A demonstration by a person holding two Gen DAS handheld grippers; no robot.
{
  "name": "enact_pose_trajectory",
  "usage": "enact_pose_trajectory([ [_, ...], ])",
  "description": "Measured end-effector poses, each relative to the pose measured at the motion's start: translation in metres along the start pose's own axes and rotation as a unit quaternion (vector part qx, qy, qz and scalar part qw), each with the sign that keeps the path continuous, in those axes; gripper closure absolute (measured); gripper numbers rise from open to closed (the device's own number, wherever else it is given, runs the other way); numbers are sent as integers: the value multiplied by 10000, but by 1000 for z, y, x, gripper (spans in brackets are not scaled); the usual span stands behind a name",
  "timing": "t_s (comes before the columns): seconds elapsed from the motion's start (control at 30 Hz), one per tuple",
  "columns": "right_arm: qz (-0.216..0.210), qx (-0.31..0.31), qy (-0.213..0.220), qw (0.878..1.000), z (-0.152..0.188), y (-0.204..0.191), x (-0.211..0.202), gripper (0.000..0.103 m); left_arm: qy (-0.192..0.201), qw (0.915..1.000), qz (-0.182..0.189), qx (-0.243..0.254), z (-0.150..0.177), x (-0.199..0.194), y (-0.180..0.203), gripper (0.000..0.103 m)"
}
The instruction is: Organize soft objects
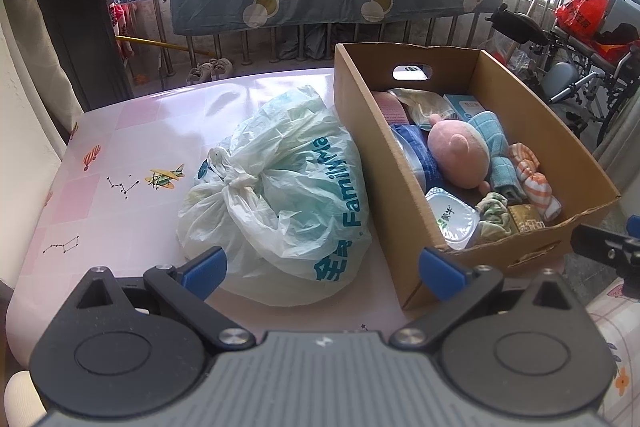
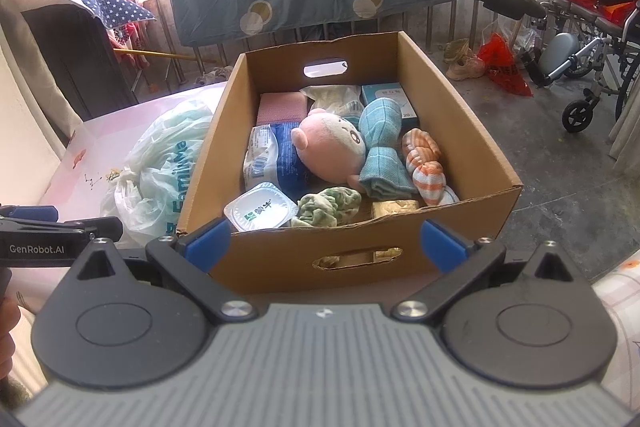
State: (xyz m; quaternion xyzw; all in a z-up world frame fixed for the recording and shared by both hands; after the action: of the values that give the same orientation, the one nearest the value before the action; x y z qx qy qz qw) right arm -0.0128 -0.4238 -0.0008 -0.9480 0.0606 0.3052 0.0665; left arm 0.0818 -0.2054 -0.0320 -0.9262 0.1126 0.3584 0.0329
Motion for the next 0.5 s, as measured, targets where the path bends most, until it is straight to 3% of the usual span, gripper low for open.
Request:
enact_pose_trajectory([
  [0.5, -52, -48, -56, 10000, -1, -4, 5, 1, -5, 10000, -29, -37, -1, 2, -3, 0],
])
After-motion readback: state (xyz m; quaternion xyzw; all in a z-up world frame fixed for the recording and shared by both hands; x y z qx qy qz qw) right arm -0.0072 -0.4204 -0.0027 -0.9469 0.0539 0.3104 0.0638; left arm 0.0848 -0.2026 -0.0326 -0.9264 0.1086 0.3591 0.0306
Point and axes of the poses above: each gripper's, at about its wrist camera, not at the fingertips, and x roughly the way its jaws point, y to its right, z to its underside, the point moved 5 cm from there along x, roughly the way its jaws point, and after that the axes turned 8 degrees about y, right-handed, at the moved point
